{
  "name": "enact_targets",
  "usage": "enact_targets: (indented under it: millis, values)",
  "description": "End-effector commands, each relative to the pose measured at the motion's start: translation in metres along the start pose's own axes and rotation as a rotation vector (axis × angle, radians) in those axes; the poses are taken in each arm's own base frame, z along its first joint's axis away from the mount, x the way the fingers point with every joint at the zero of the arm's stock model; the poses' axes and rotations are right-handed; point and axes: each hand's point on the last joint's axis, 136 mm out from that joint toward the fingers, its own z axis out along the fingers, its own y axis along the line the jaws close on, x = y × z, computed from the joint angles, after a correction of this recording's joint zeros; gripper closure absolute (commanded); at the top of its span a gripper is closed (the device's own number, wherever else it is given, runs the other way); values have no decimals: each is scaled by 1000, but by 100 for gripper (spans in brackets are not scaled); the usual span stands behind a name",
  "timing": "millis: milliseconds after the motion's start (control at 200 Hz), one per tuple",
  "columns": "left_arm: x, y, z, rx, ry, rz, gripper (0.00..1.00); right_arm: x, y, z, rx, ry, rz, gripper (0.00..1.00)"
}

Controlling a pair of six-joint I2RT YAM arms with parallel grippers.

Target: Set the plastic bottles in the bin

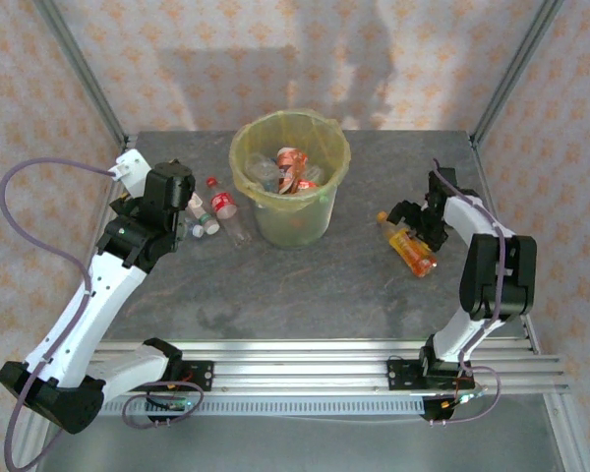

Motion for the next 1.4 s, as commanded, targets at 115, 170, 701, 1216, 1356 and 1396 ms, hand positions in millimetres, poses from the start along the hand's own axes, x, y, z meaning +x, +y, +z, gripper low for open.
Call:
enact_targets:
  millis: [115, 170, 701, 1216, 1356, 1396]
  values:
    - [0, 1, 2, -11, 1, -6, 0, 27, 10, -3, 24, 16, -31, 1]
    - [0, 1, 2, -12, 1, -5, 0, 31, 12, -1, 35, 16, -40, 1]
    - [1, 2, 2, -13, 4, -9, 0, 69, 28, 14, 126, 33, -119, 3]
    - [-1, 8, 0, -30, -7, -7, 0, 74, 33, 44, 131, 74, -111, 26]
    - [-1, 9, 0, -31, -8, -6, 0, 74, 37, 46, 130, 70, -110, 38]
    - [-1, 9, 0, -33, -8, -4, 0, 73, 37, 44, 130, 63, -111, 43]
